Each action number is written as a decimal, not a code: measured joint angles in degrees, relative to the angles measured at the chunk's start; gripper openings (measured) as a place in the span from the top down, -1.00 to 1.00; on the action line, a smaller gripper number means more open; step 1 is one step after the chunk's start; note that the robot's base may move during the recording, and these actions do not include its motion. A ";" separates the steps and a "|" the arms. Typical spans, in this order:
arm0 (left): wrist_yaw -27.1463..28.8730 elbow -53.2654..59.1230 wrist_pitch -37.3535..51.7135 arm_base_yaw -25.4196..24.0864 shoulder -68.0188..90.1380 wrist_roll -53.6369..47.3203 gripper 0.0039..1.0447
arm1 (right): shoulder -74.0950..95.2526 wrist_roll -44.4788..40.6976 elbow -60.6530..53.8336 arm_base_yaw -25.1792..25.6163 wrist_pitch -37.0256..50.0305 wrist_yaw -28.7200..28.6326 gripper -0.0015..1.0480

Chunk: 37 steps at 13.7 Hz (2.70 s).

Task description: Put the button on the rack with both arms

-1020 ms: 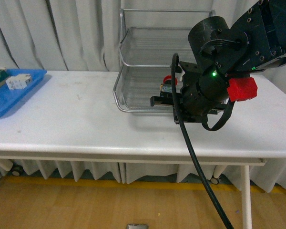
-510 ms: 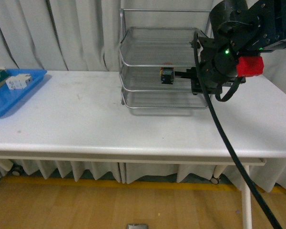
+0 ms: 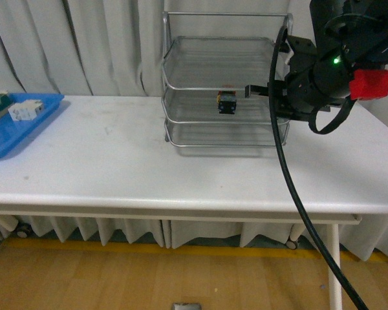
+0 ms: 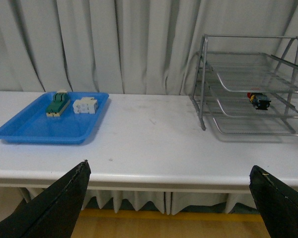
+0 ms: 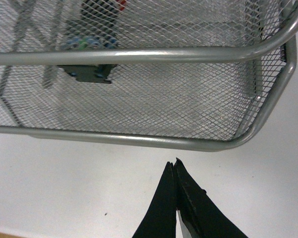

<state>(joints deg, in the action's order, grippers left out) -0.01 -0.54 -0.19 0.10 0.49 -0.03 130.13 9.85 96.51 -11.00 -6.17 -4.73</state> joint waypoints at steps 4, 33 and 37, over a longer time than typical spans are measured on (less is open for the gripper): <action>0.00 0.00 0.00 0.00 0.00 0.00 -0.88 | -20.57 2.27 -23.54 -0.50 12.98 -7.52 0.97; 0.02 0.00 0.00 0.00 0.00 0.00 -0.88 | -117.55 -9.49 -95.89 11.02 18.91 4.68 0.97; 0.00 0.00 0.00 0.00 0.00 -0.02 -0.88 | -123.97 -9.49 -95.86 11.02 10.25 4.72 0.97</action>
<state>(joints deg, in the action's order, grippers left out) -0.01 -0.54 -0.19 0.10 0.49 -0.05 6.15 0.36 0.64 0.01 4.08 -0.01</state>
